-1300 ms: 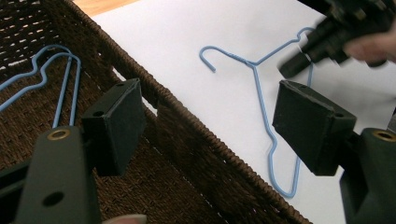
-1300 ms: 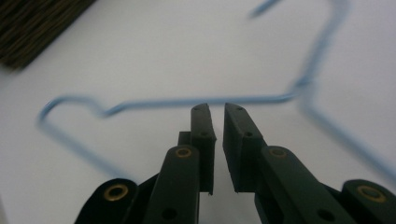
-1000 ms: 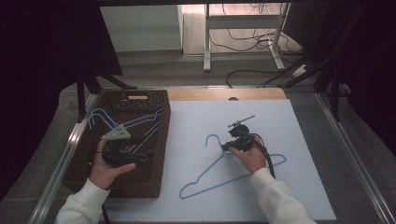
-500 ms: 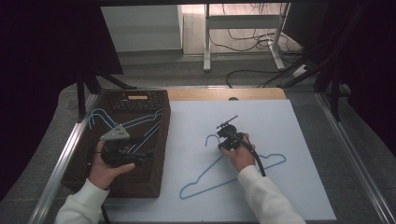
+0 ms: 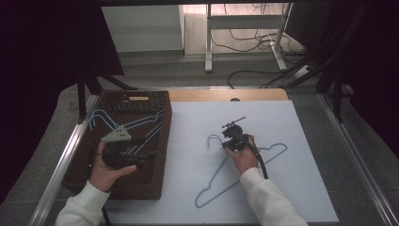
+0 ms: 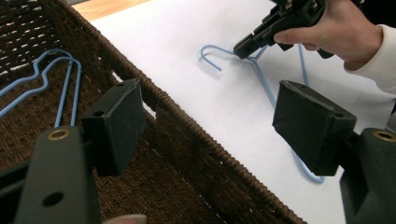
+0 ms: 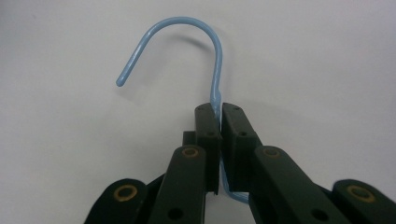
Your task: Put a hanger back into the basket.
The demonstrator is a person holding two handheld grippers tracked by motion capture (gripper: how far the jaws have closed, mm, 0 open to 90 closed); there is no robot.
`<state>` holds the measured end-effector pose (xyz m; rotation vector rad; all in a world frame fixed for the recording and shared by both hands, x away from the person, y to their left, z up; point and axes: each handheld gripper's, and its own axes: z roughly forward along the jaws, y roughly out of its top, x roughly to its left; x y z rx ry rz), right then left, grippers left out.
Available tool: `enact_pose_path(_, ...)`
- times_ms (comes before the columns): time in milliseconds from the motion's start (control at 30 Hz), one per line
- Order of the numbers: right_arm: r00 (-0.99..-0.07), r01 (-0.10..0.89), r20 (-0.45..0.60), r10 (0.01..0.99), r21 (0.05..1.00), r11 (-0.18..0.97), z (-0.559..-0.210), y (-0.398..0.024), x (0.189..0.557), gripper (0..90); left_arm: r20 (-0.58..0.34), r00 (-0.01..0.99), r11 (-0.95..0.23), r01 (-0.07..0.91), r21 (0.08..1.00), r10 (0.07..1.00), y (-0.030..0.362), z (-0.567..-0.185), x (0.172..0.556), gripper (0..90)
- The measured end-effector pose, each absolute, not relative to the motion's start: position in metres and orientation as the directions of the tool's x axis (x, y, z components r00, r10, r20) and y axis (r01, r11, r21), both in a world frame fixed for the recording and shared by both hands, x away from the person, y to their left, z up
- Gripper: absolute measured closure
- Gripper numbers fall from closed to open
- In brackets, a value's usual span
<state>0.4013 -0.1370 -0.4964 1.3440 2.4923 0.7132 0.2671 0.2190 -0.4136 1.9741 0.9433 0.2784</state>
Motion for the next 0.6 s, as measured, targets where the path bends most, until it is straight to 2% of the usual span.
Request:
enact_pose_path(267, -0.565, 0.675, 0.068, 0.822, 0.611, 0.414, -0.477, -0.146, 0.389, 86.0, -0.148, 0.703, -0.328, 0.495, 0.805, 0.696, 0.200, -0.404, 0.263, 25.1)
enact_pose_path(600, -0.567, 0.669, 0.088, 0.819, 0.629, 0.396, -0.474, -0.151, 0.385, 85.9, -0.161, 0.719, -0.358, 0.511, 0.781, 0.676, 0.159, -0.395, 0.258, 25.1)
